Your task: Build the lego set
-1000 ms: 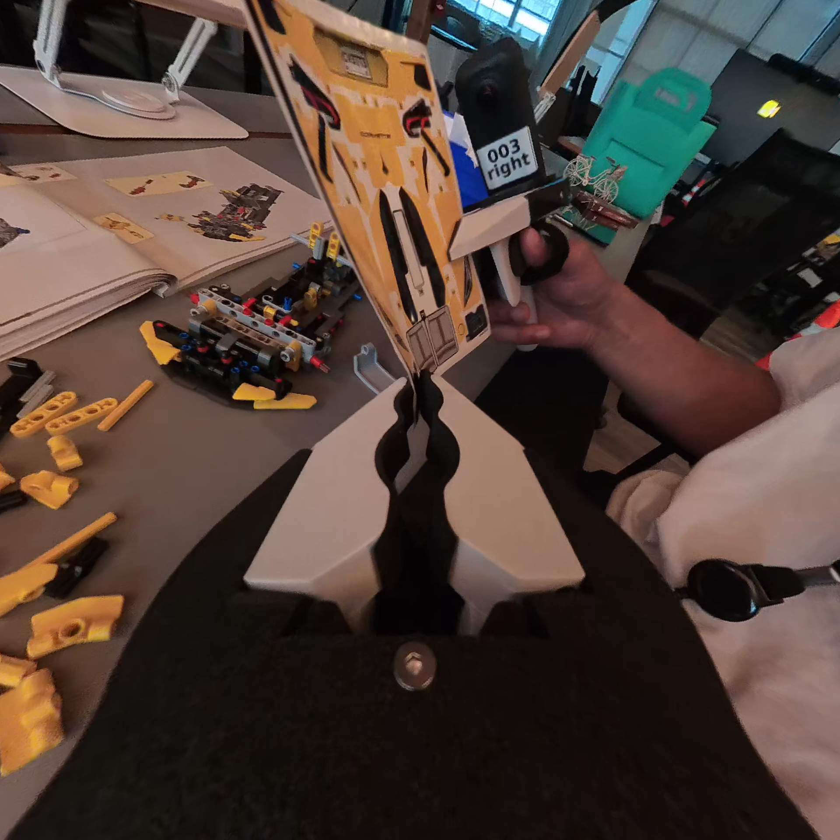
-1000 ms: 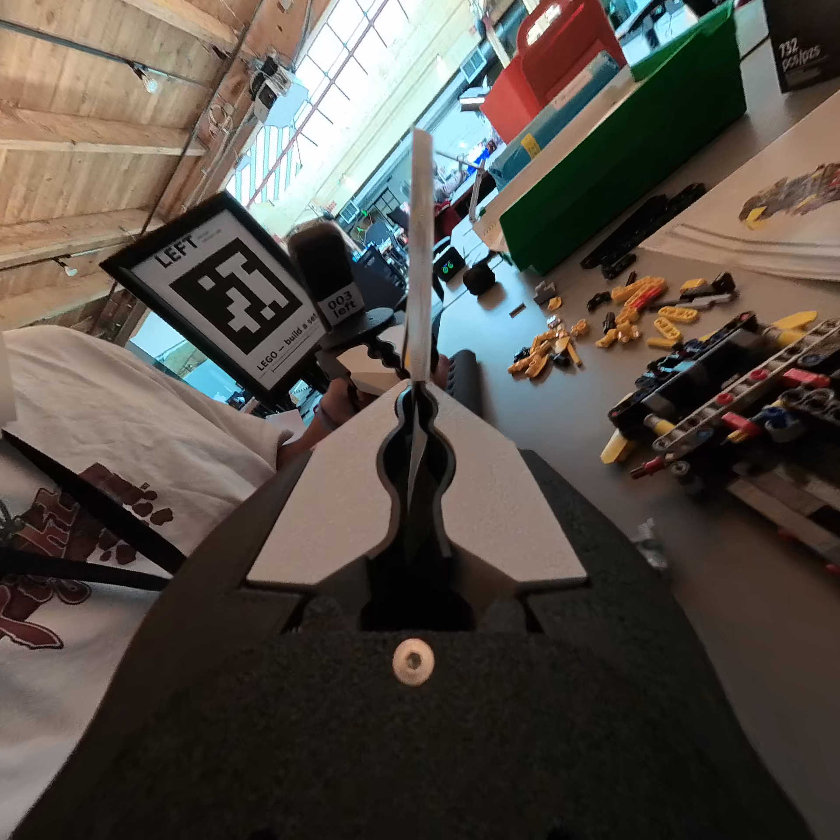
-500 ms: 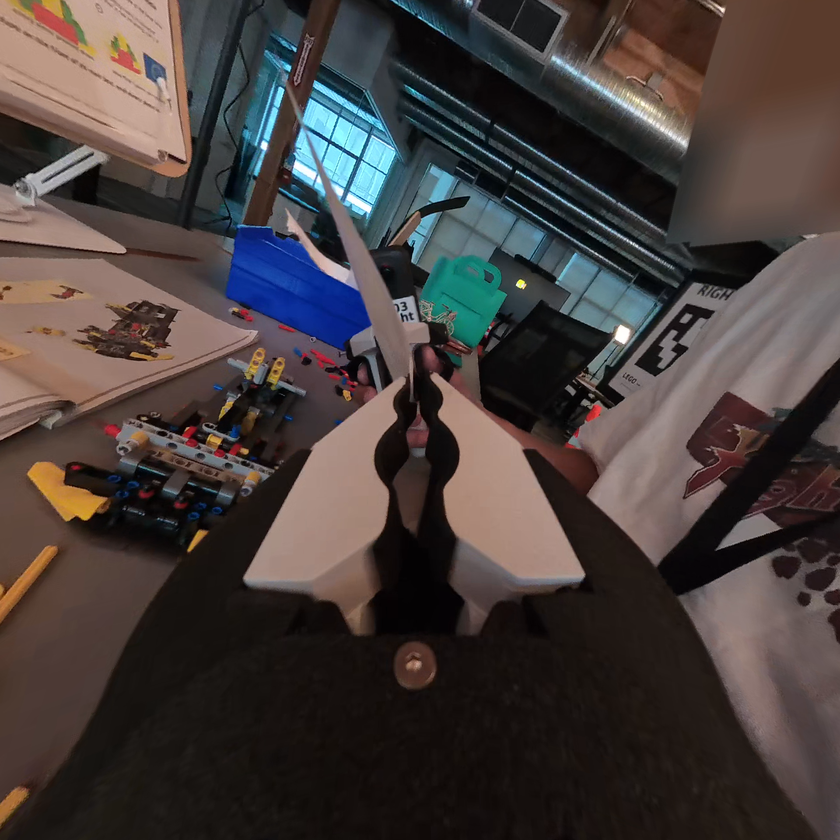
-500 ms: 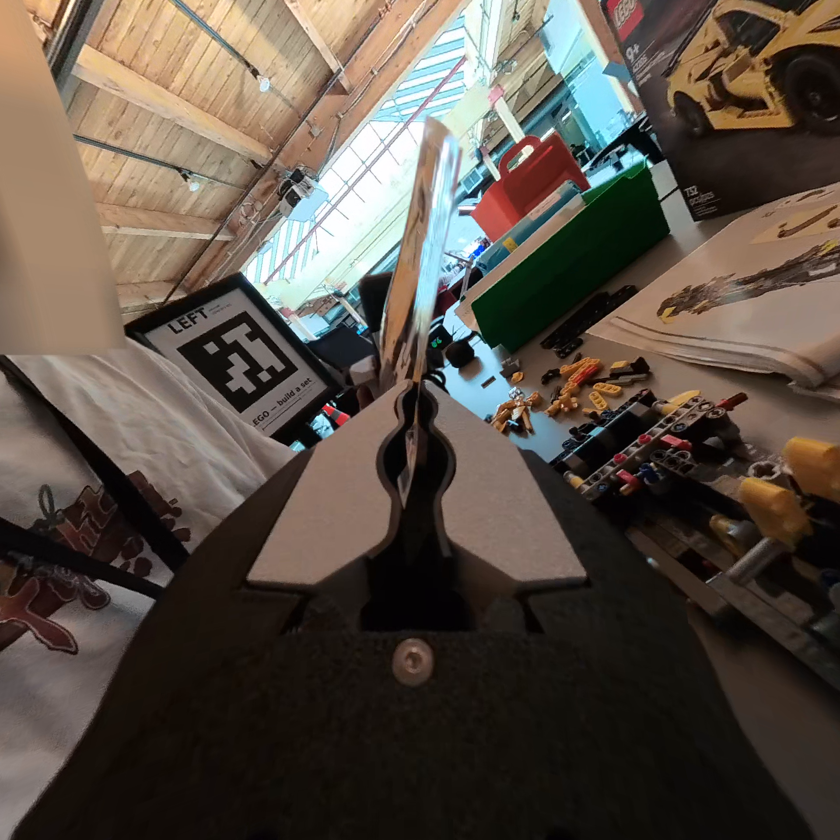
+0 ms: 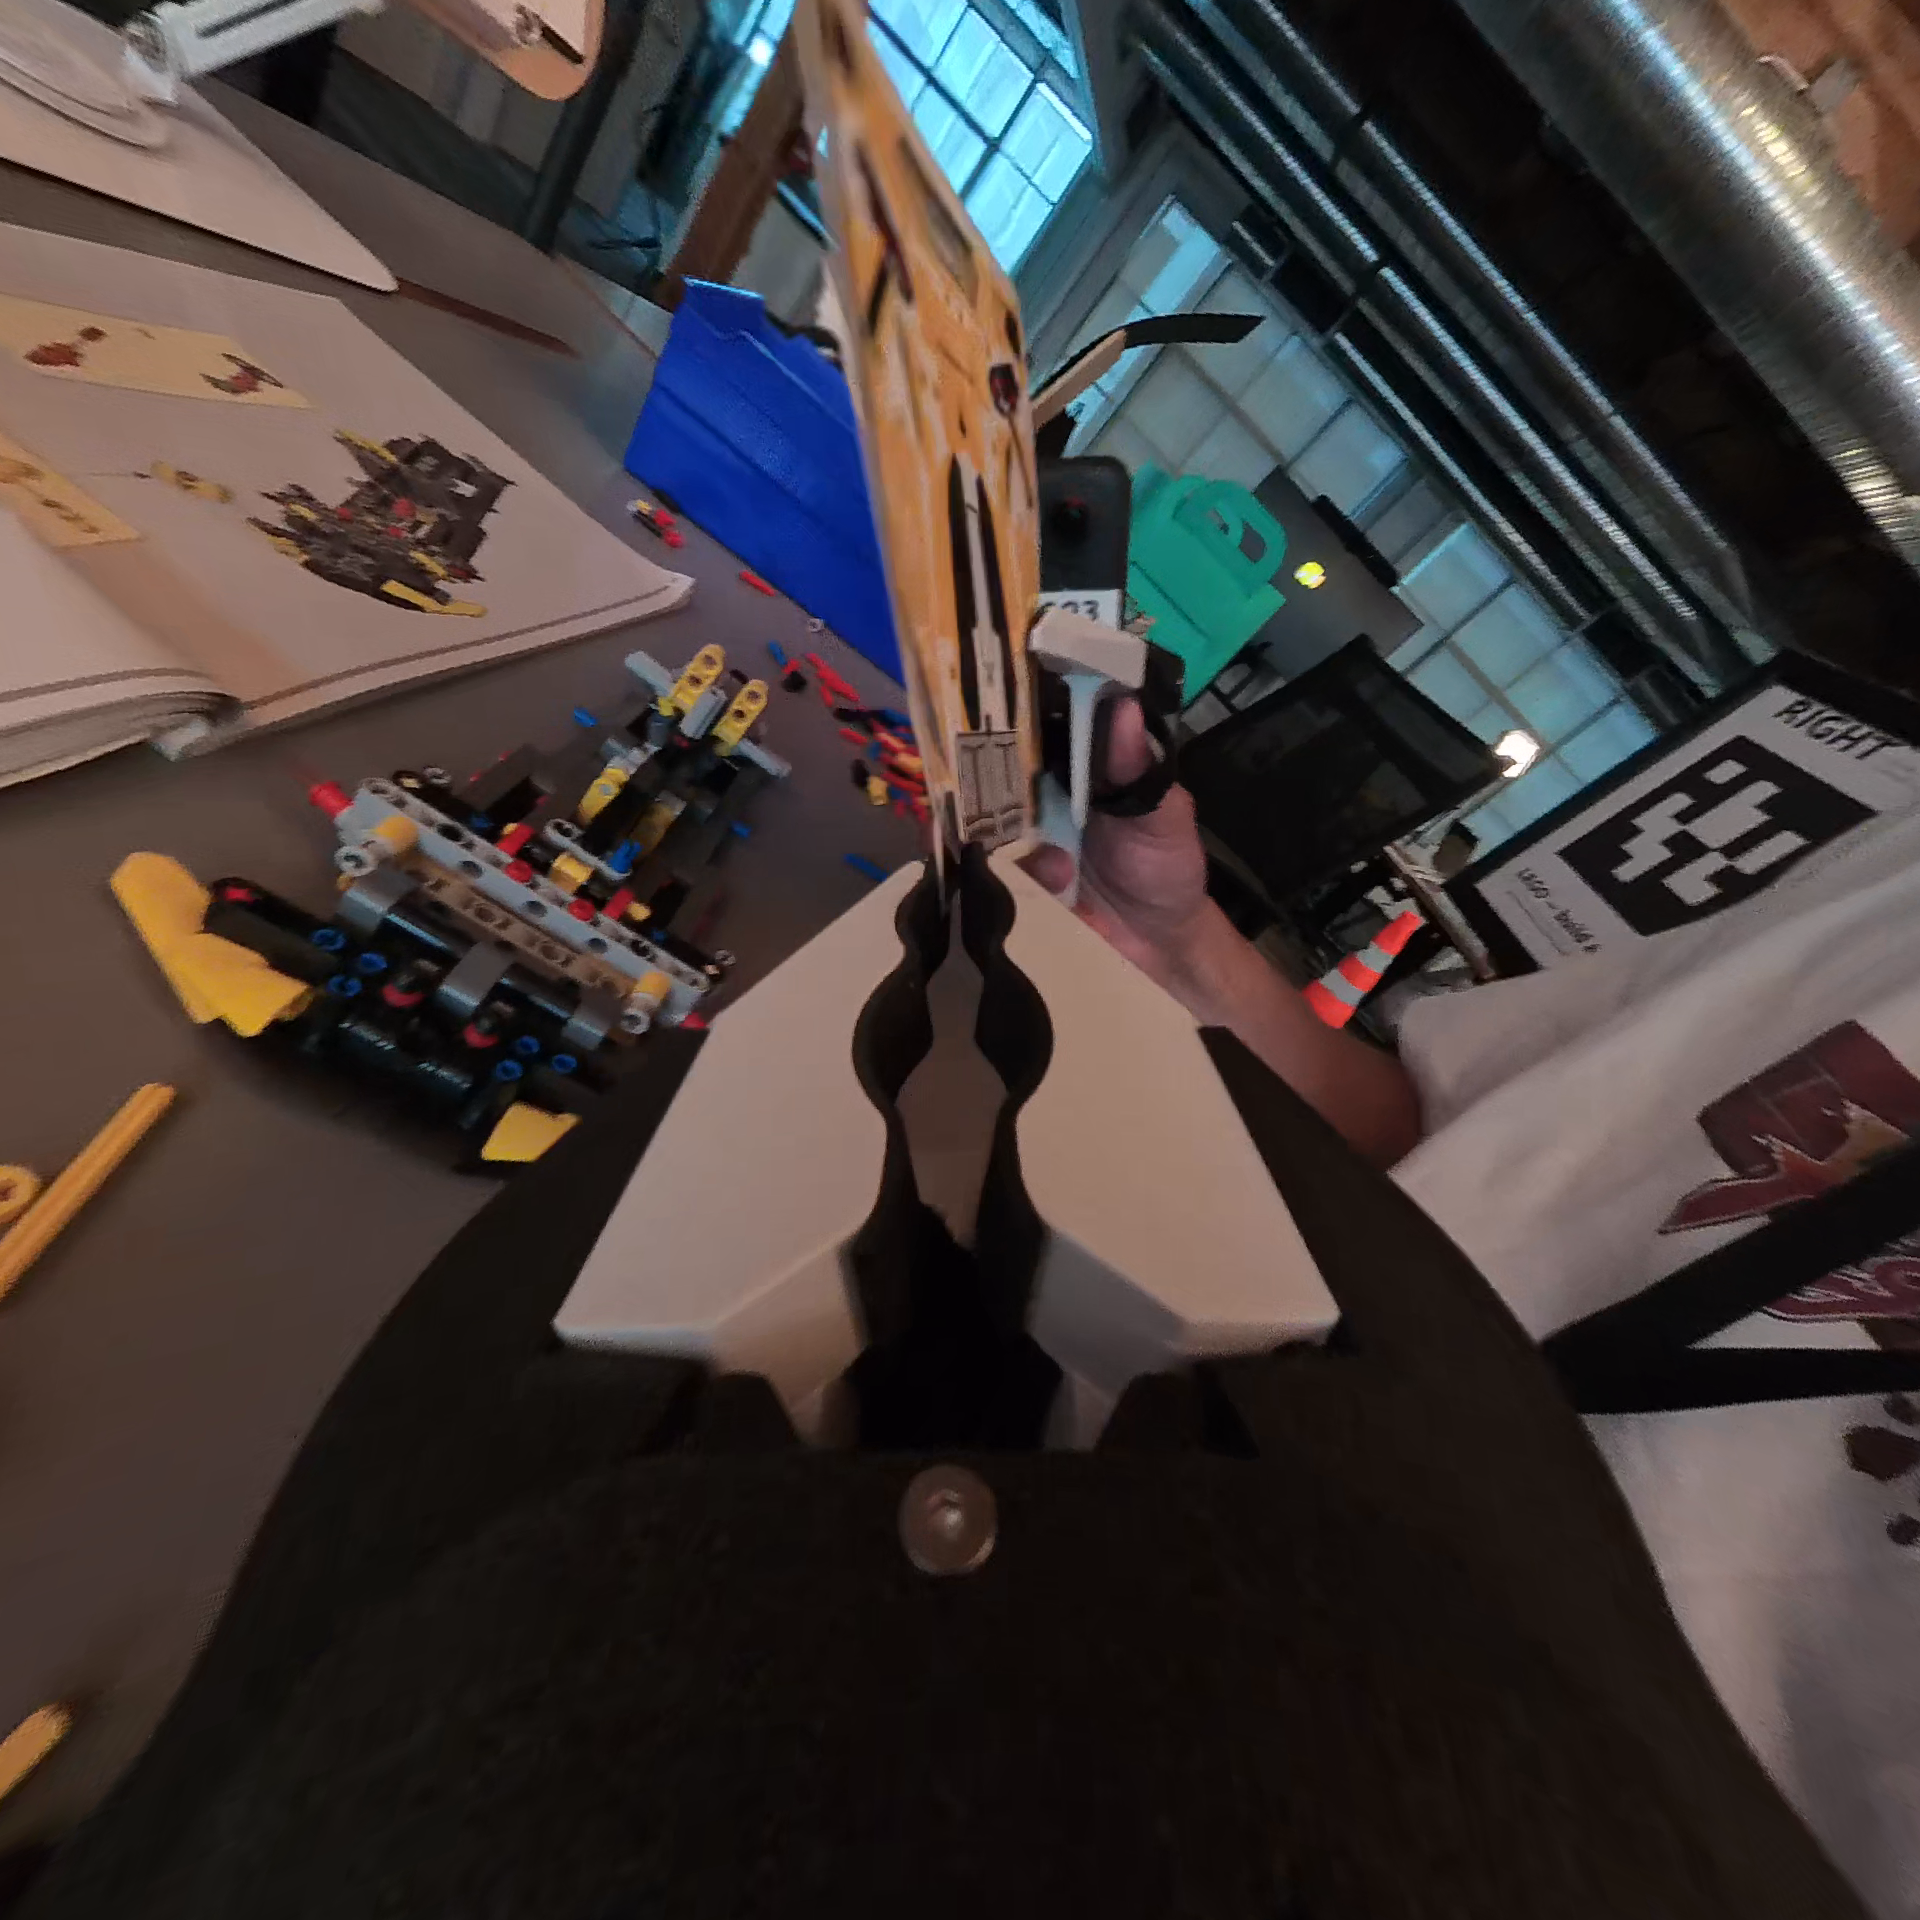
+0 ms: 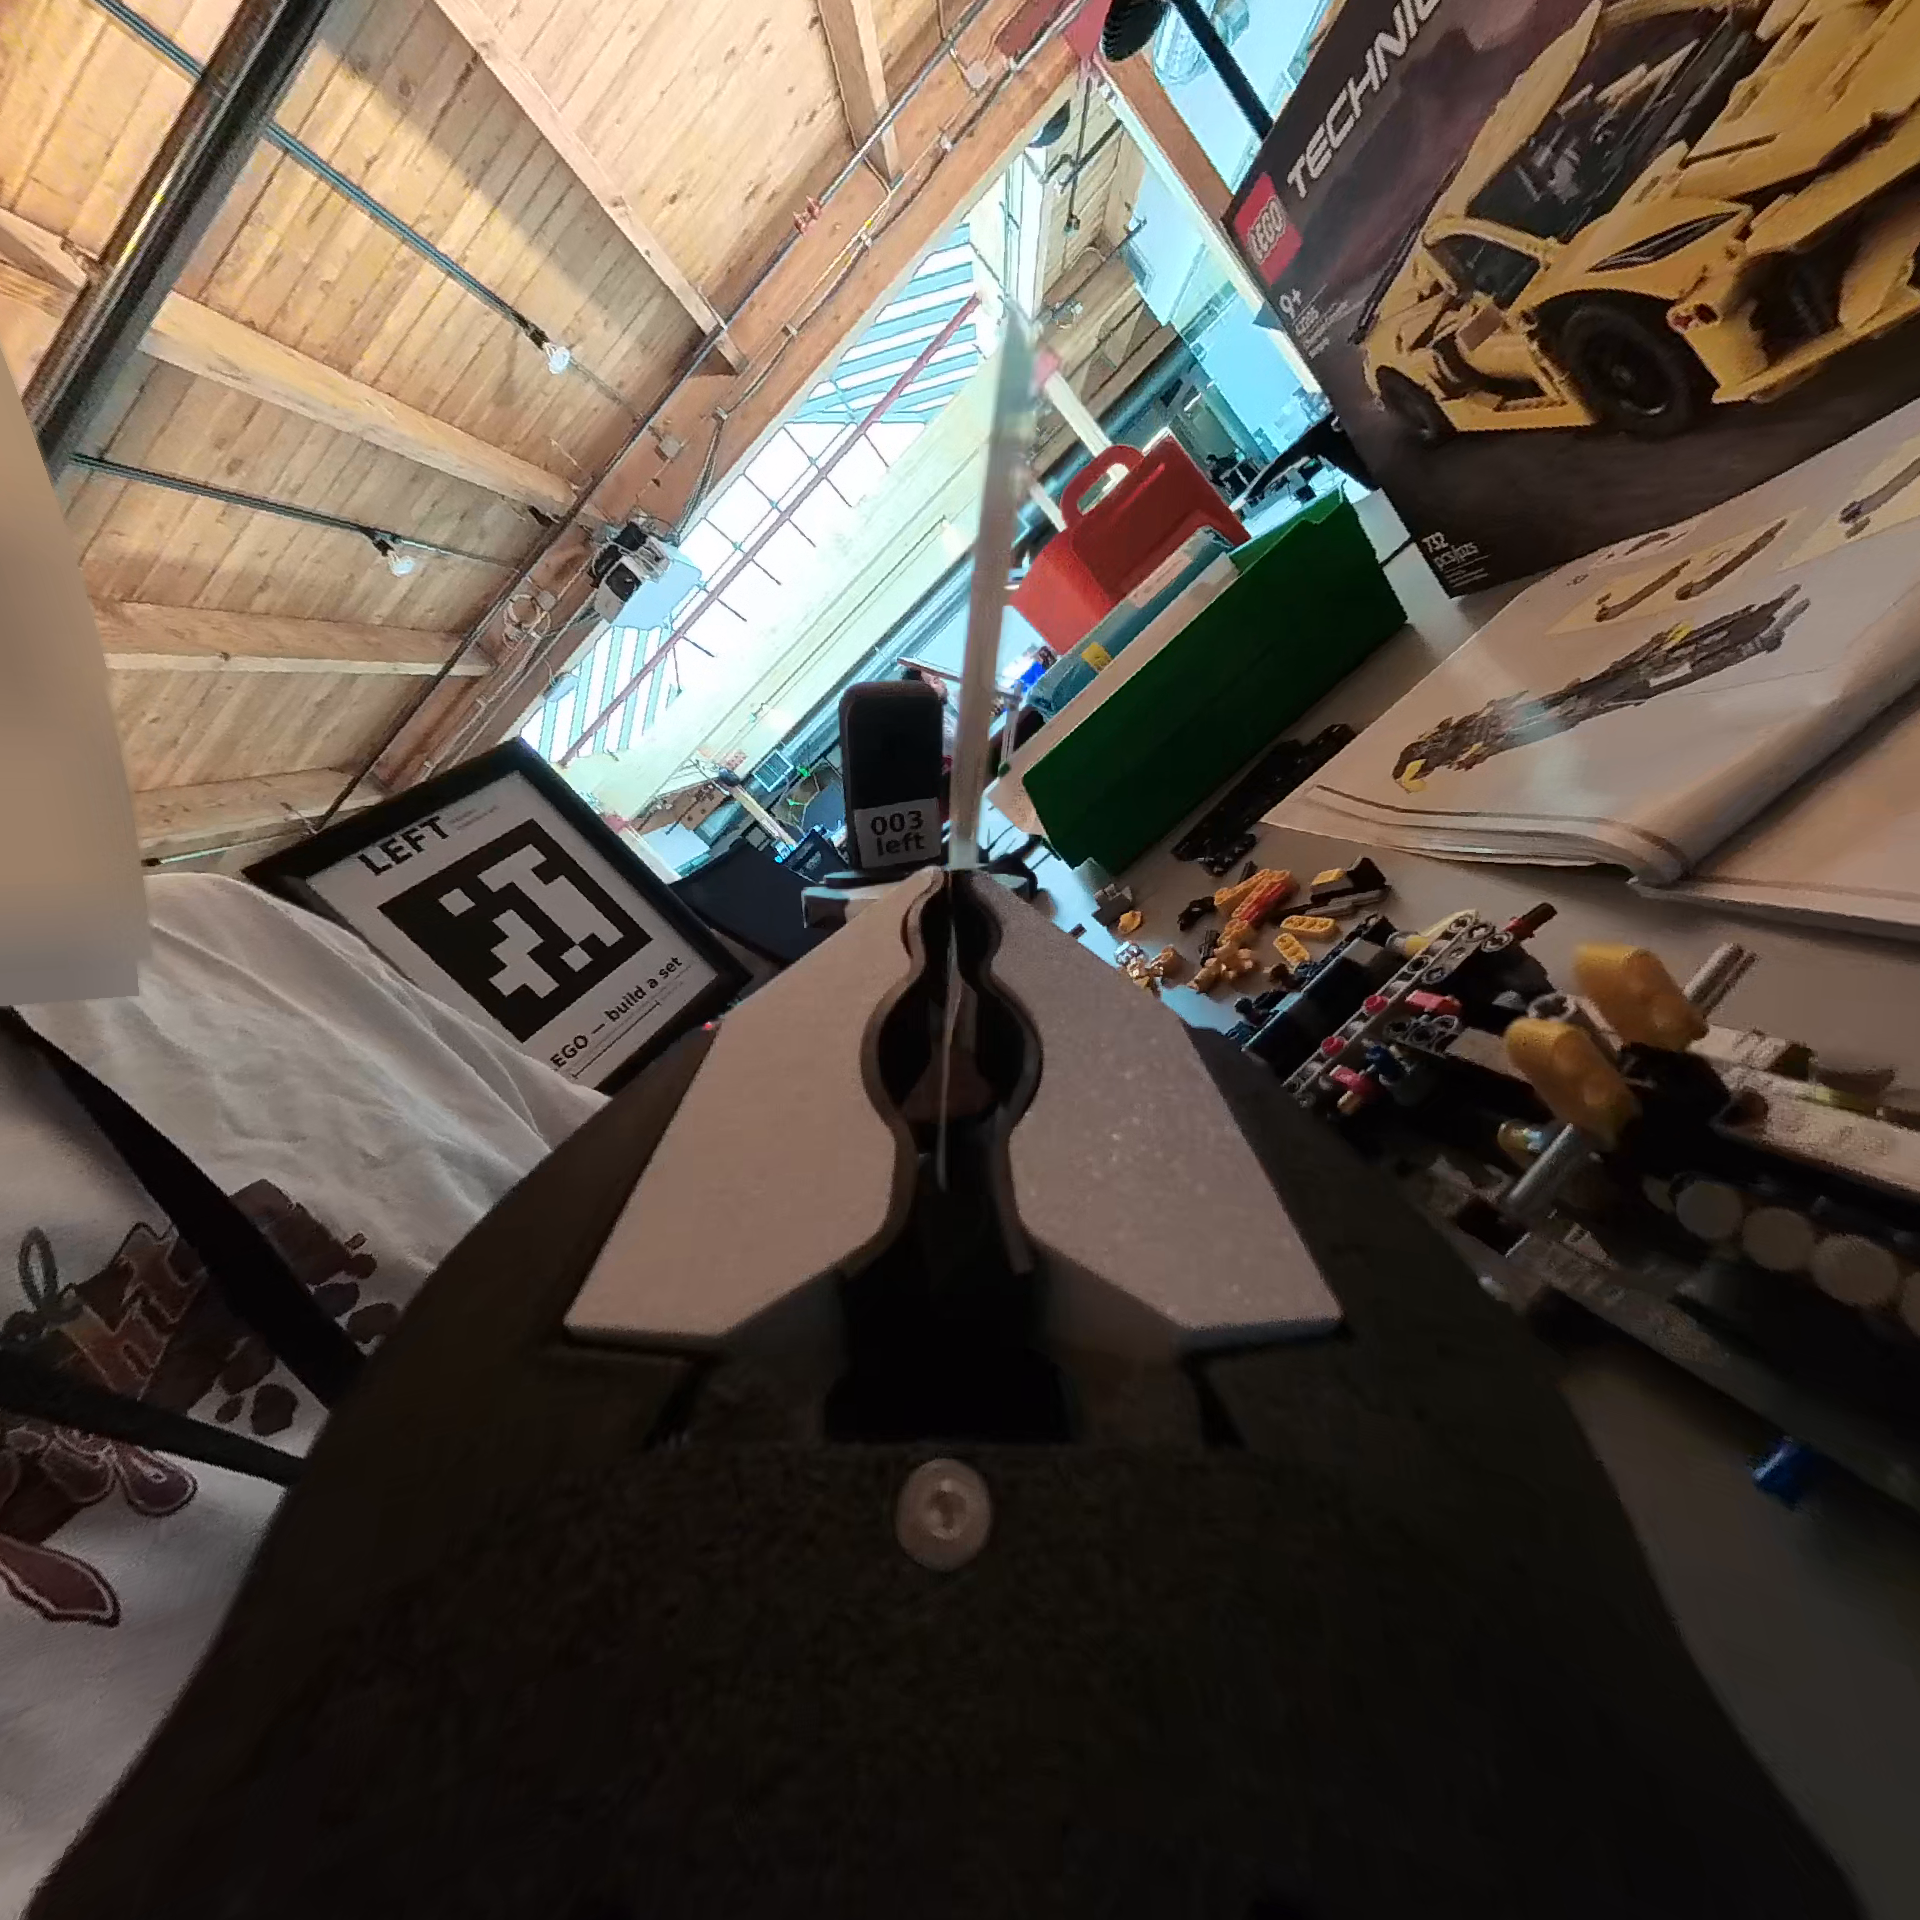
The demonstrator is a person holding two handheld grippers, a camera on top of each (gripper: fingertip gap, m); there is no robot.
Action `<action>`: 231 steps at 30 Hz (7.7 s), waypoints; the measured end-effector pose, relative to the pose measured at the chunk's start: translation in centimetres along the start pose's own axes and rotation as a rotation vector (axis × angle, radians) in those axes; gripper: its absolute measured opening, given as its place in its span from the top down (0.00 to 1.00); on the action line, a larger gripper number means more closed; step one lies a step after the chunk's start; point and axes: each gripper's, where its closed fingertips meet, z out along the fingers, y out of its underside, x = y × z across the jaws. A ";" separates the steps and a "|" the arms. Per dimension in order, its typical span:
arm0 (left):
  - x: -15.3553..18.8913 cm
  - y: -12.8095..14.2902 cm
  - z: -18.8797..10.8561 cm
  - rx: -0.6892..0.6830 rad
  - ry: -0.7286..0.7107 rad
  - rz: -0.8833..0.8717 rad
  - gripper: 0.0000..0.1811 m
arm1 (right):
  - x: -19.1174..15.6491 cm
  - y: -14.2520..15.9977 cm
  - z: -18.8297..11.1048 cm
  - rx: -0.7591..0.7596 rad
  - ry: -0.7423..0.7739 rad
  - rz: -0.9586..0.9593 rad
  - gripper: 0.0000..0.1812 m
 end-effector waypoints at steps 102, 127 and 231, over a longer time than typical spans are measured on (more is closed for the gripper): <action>11.9 -0.6 0.0 0.142 0.223 0.490 1.00 | -10.8 2.6 2.6 -0.217 -0.346 0.177 1.00; 3.3 2.6 -19.4 0.187 -0.429 0.096 1.00 | -3.7 2.2 1.8 -0.116 0.082 -0.287 1.00; -6.8 8.5 -2.5 -0.600 -0.847 0.424 0.97 | -1.2 7.4 -1.7 -0.405 0.539 -0.952 1.00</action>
